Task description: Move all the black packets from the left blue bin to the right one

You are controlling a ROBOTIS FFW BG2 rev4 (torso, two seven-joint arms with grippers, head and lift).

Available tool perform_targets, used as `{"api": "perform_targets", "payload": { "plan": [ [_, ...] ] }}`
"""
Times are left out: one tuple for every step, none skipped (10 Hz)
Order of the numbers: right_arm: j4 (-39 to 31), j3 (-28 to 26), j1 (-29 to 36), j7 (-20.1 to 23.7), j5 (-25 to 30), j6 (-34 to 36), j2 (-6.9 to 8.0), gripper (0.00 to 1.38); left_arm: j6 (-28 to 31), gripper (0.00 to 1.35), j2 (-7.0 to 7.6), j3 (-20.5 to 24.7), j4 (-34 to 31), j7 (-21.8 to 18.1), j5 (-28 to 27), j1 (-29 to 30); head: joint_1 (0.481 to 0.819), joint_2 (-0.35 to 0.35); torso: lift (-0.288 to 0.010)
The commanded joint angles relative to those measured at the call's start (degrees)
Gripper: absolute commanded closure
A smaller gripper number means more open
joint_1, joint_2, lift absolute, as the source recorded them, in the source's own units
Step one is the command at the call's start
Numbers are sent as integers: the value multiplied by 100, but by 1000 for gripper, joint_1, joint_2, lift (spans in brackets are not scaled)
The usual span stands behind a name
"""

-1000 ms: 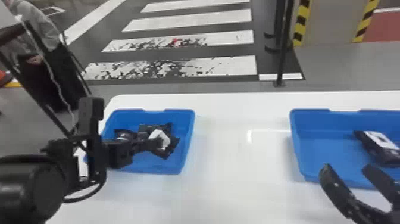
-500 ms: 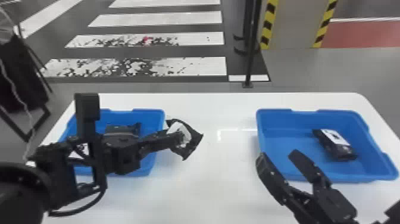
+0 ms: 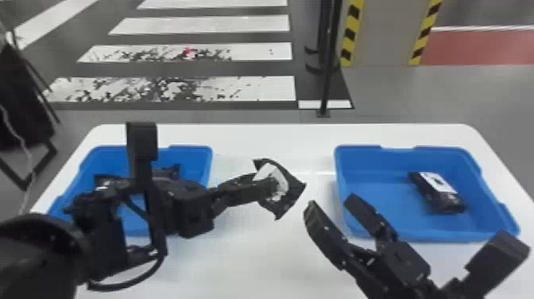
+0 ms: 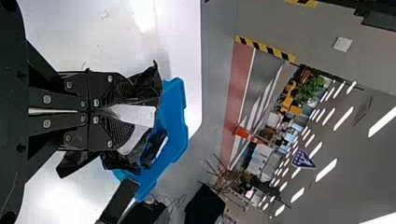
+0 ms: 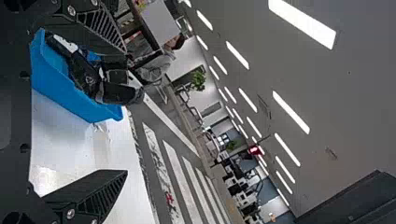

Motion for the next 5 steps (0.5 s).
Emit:
{"api": "perform_targets", "payload": {
  "plan": [
    [88,138,-119,21,-56,5,-24,124,-22,1151,0,-175,0,0,96,-55,695,45,-185],
    [158,207,-189,73,-56,19,-42,124,-22,1151,0,-243,14,0,131,-69,695,39,-185],
    [271,241,-288,144,-68,33,-42,130,-36,1151,0,-312,14,0,188,-69,695,38,-185],
    [355,252,-330,161,-125,47,-33,186,-36,1151,0,-369,14,0,222,-83,695,39,-185],
    [425,252,-372,188,-216,47,-24,437,-36,1151,0,-392,14,0,233,-97,695,35,-185]
  ]
}}
